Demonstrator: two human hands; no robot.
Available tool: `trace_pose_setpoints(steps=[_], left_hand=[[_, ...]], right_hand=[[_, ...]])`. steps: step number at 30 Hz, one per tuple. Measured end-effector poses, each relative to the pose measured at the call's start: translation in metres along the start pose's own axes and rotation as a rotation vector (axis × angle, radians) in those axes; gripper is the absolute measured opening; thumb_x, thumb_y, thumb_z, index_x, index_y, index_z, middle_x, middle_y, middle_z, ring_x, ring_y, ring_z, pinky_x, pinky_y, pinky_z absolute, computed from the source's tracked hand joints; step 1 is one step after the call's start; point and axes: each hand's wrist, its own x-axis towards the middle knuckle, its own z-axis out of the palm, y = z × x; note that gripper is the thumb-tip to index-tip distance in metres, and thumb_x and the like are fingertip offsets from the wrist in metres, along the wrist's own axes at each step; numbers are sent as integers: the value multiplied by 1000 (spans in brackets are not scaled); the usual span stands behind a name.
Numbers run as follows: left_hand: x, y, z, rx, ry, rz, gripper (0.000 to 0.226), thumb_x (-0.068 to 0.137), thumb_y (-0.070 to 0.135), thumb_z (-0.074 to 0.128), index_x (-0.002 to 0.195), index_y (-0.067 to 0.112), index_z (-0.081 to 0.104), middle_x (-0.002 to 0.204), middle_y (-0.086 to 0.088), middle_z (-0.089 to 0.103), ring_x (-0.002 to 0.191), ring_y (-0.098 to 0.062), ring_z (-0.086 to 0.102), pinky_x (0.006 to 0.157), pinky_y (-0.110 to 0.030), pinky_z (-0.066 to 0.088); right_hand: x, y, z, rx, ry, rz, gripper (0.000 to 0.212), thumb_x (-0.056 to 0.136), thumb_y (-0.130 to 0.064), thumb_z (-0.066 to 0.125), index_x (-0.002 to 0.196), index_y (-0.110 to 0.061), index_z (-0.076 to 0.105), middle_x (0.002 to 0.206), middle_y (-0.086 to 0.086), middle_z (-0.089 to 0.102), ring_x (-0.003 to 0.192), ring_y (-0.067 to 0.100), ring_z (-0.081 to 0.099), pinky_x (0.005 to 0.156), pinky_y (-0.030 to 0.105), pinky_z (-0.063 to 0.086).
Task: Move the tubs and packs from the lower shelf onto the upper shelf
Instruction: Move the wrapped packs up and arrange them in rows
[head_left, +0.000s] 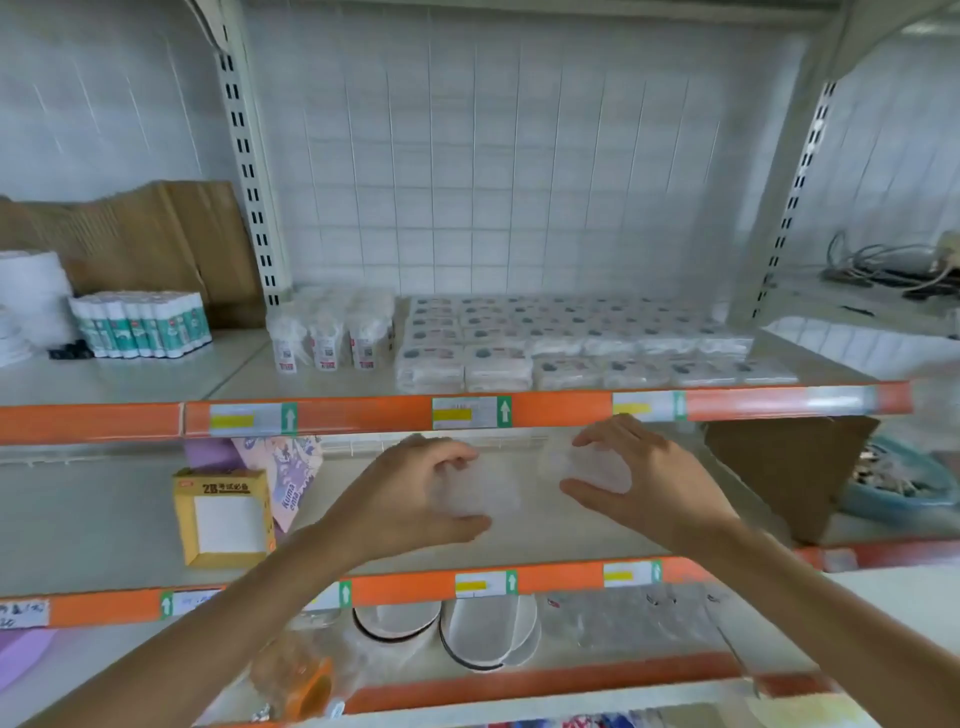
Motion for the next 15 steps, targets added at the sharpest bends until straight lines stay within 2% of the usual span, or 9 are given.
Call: trace_pose_setpoints(steps=[4, 8, 11, 15], left_hand=[[35, 30, -22, 43, 82, 60, 65, 57, 68, 70, 112, 33, 64, 103, 26, 61, 100, 5, 56, 84, -14, 43], [85, 54, -37, 46, 123, 38, 67, 62, 63, 81, 119, 32, 64, 114, 18, 65, 105, 3, 58, 88, -17, 43], [120, 66, -36, 57, 137, 2, 67, 66, 55, 83, 124, 29, 61, 120, 17, 63, 109, 0, 56, 92, -22, 44], [166, 71, -30, 53, 130, -45, 67, 68, 49, 84, 126, 27, 60, 122, 14, 61, 107, 1, 55, 85, -18, 40]], right_hand=[[28, 19, -25, 35, 69, -6, 46, 76, -65, 62, 109, -32, 62, 108, -17, 60, 95, 14, 64, 71, 30, 49], [62, 44, -37, 61, 113, 1, 50, 76, -72, 57, 109, -34, 60, 111, -16, 59, 100, 18, 63, 77, 35, 51], [93, 64, -44, 80, 122, 15, 50, 76, -68, 61, 112, -33, 61, 116, -15, 58, 106, 19, 59, 83, 34, 48], [139, 96, -51, 119, 142, 28, 47, 79, -53, 72, 117, -27, 61, 125, -8, 58, 110, 19, 58, 84, 31, 45]])
